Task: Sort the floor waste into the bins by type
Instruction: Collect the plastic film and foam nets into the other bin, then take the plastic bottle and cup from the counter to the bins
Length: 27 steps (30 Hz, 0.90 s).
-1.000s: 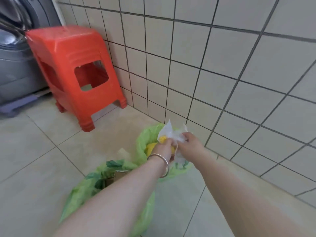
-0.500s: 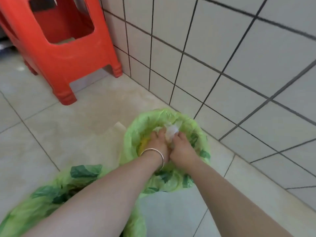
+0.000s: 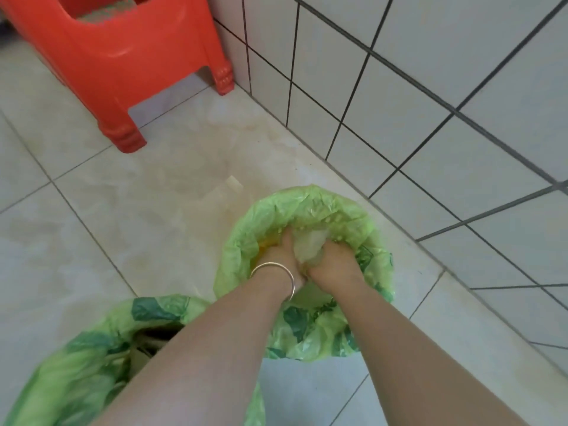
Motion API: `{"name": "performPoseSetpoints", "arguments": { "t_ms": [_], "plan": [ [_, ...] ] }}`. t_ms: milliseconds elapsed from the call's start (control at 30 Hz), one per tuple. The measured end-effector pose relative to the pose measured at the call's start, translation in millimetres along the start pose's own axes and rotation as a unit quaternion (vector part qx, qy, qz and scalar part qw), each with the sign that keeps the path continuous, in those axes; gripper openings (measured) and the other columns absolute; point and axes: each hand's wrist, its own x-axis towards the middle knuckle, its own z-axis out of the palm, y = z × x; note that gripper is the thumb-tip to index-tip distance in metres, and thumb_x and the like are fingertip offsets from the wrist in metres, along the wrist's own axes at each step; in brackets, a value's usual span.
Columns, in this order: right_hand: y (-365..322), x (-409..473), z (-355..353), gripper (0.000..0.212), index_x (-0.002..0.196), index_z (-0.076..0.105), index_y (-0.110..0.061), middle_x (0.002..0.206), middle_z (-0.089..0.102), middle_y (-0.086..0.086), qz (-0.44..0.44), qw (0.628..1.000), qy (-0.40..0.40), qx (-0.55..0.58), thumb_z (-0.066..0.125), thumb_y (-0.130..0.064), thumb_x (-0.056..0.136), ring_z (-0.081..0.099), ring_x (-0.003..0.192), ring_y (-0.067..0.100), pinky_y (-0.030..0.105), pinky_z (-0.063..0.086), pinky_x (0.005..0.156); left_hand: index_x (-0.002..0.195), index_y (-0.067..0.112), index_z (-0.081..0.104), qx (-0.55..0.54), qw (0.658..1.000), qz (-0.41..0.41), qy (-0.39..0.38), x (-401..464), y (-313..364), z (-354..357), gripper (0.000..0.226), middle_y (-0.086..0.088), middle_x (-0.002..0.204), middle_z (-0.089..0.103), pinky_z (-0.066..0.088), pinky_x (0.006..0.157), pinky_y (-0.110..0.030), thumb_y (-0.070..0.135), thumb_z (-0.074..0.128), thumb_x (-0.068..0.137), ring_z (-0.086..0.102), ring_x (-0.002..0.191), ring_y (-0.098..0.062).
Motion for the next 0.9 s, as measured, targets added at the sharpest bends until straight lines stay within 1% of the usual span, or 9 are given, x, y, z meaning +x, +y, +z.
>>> {"name": "performPoseSetpoints", "arguments": {
  "t_ms": [67, 167, 233, 333, 433, 500, 633, 733, 900],
  "plan": [
    [-5.9, -28.8, -16.0, 0.028, 0.113, 0.055, -0.015, 0.116, 0.057, 0.011, 0.04, 0.998, 0.029, 0.046, 0.049, -0.018, 0.086, 0.057, 0.106, 0.031, 0.035, 0.051, 0.084, 0.148, 0.031, -0.012, -0.013, 1.0, -0.015, -0.007, -32.3, 4.8, -14.4, 0.113, -0.009, 0.119, 0.059, 0.054, 0.086, -0.035, 0.029, 0.072, 0.073, 0.063, 0.103, -0.029],
    [-16.6, -81.7, -46.0, 0.051, 0.133, 0.041, -0.017, 0.131, 0.046, 0.009, 0.08, 0.995, 0.025, 0.054, 0.054, -0.007, 0.085, 0.053, 0.116, 0.03, 0.037, 0.049, 0.086, 0.148, 0.03, -0.012, -0.014, 0.999, -0.046, -0.007, -76.7, 15.2, -43.4, 0.117, -0.011, 0.143, 0.038, 0.049, 0.096, -0.038, 0.041, 0.075, 0.071, 0.053, 0.121, -0.03],
    [-24.0, -116.1, -71.0, 0.053, 0.135, 0.036, -0.016, 0.134, 0.043, 0.009, 0.074, 0.996, 0.038, 0.044, 0.051, -0.001, 0.086, 0.053, 0.118, 0.029, 0.036, 0.047, 0.088, 0.149, 0.029, -0.012, -0.003, 0.999, -0.042, 0.0, -109.7, 26.5, -68.1, 0.114, -0.008, 0.15, 0.026, 0.045, 0.101, -0.04, 0.043, 0.073, 0.073, 0.045, 0.129, -0.03],
    [-40.1, -163.7, -114.7, 0.052, 0.133, 0.037, -0.014, 0.131, 0.04, 0.01, 0.08, 0.993, 0.072, 0.05, 0.046, 0.003, 0.084, 0.054, 0.114, 0.03, 0.034, 0.046, 0.086, 0.15, 0.026, -0.005, 0.02, 0.999, -0.022, 0.017, -164.8, 48.1, -109.4, 0.104, -0.004, 0.151, 0.022, 0.043, 0.102, -0.041, 0.04, 0.069, 0.078, 0.036, 0.134, -0.027],
    [-59.4, -209.8, -161.9, 0.049, 0.133, 0.039, -0.015, 0.131, 0.04, 0.007, 0.074, 0.989, 0.097, 0.081, 0.043, -0.001, 0.086, 0.053, 0.114, 0.028, 0.031, 0.041, 0.08, 0.149, 0.024, 0.007, -0.01, 0.999, -0.001, 0.035, -215.7, 67.5, -146.6, 0.082, -0.004, 0.147, 0.029, 0.044, 0.1, -0.038, 0.029, 0.059, 0.086, 0.044, 0.128, -0.026],
    [-74.8, -239.0, -192.0, 0.046, 0.132, 0.043, -0.018, 0.127, 0.049, 0.004, 0.059, 0.989, 0.088, 0.107, 0.043, -0.007, 0.088, 0.055, 0.11, 0.025, 0.026, 0.037, 0.075, 0.146, 0.025, 0.021, -0.05, 0.998, 0.01, 0.04, -248.5, 76.0, -169.6, 0.068, -0.002, 0.138, 0.043, 0.045, 0.099, -0.036, 0.024, 0.055, 0.087, 0.052, 0.121, -0.024],
    [-116.1, -309.9, -243.9, 0.032, 0.119, 0.058, -0.02, 0.102, 0.065, 0.002, -0.017, 0.99, 0.052, 0.131, 0.046, -0.017, 0.089, 0.061, 0.093, 0.022, 0.028, 0.048, 0.075, 0.125, 0.03, 0.054, -0.139, 0.986, 0.003, 0.09, -326.9, 92.4, -220.6, 0.039, 0.004, 0.113, 0.067, 0.049, 0.089, -0.028, 0.02, 0.048, 0.088, 0.062, 0.104, -0.021],
    [-161.7, -369.5, -277.8, 0.025, 0.109, 0.063, -0.019, 0.1, 0.069, 0.003, -0.054, 0.988, 0.046, 0.137, 0.047, -0.022, 0.091, 0.062, 0.087, 0.023, 0.027, 0.048, 0.071, 0.112, 0.03, 0.061, -0.186, 0.973, -0.007, 0.137, -396.9, 98.6, -265.5, 0.028, 0.002, 0.105, 0.071, 0.05, 0.083, -0.029, 0.023, 0.05, 0.087, 0.065, 0.099, -0.023],
    [-247.2, -475.0, -317.8, 0.02, 0.098, 0.064, -0.017, 0.096, 0.069, 0.001, -0.115, 0.971, 0.047, 0.206, 0.048, -0.024, 0.088, 0.063, 0.09, 0.023, 0.036, 0.053, 0.079, 0.101, 0.027, 0.065, -0.294, 0.929, -0.039, 0.221, -513.1, 79.1, -352.8, 0.02, 0.0, 0.093, 0.074, 0.05, 0.076, -0.025, 0.02, 0.051, 0.087, 0.067, 0.089, -0.02]
  ]
}}
